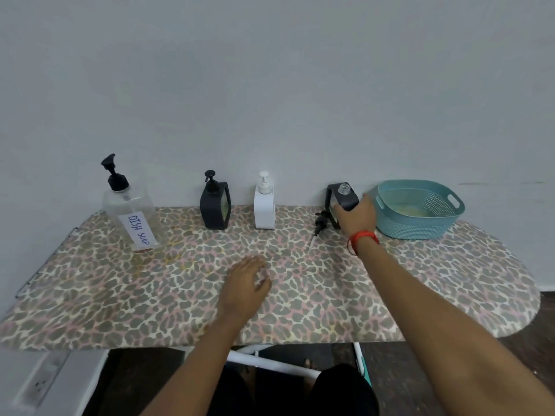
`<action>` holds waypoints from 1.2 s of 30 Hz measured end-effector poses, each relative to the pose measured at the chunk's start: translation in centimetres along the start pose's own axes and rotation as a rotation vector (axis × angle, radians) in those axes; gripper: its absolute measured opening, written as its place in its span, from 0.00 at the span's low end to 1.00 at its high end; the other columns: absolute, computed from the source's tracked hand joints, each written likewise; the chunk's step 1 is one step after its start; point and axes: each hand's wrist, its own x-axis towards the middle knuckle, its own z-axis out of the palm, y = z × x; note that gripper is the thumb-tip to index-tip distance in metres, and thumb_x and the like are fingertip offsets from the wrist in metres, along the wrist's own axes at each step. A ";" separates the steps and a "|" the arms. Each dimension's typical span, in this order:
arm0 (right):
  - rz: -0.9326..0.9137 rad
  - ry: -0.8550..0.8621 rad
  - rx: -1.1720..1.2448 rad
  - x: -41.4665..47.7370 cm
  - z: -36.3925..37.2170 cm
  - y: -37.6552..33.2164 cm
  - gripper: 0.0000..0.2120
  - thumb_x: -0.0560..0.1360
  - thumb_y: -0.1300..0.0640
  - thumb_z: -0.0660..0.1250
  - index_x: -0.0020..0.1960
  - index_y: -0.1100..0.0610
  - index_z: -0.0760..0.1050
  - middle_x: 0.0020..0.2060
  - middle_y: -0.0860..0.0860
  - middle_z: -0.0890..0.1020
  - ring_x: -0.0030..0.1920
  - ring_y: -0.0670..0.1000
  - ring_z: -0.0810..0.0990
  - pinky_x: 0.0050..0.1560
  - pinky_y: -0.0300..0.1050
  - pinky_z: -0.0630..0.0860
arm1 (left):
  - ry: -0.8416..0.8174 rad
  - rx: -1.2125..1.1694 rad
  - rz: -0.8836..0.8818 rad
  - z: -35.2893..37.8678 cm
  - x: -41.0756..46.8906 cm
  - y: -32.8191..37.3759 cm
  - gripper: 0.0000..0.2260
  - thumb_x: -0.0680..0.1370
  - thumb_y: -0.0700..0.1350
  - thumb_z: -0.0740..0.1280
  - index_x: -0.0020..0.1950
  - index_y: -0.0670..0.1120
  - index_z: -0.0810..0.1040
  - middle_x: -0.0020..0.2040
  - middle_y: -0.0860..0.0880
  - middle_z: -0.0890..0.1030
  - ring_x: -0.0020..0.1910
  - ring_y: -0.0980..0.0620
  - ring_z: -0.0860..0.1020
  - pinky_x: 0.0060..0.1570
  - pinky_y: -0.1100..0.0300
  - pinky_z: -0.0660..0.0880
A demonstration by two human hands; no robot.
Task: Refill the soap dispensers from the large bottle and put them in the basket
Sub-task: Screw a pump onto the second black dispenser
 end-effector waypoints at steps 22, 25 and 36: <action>-0.305 -0.184 0.136 -16.3 -0.5 -3.6 0.18 0.67 0.49 0.79 0.54 0.49 0.82 0.43 0.38 0.83 0.44 0.40 0.83 0.47 0.40 0.82 | 0.037 -0.343 -0.055 -1.9 -0.9 1.3 0.58 0.63 0.69 0.79 0.83 0.53 0.49 0.83 0.53 0.56 0.81 0.52 0.57 0.77 0.50 0.60; -0.317 -0.256 0.137 -18.3 1.2 -3.5 0.17 0.66 0.48 0.80 0.53 0.48 0.81 0.42 0.38 0.84 0.44 0.38 0.83 0.47 0.41 0.83 | 0.054 -0.392 -0.006 -2.1 -0.8 1.4 0.62 0.60 0.68 0.80 0.83 0.53 0.48 0.81 0.54 0.59 0.80 0.53 0.60 0.77 0.48 0.64; -0.127 -0.241 0.258 -14.0 1.2 -3.0 0.27 0.75 0.30 0.63 0.56 0.53 0.80 0.49 0.46 0.84 0.48 0.46 0.83 0.46 0.40 0.78 | 0.099 -0.447 -0.031 -1.4 -0.2 0.3 0.57 0.59 0.63 0.83 0.80 0.52 0.56 0.73 0.53 0.68 0.73 0.52 0.69 0.70 0.44 0.72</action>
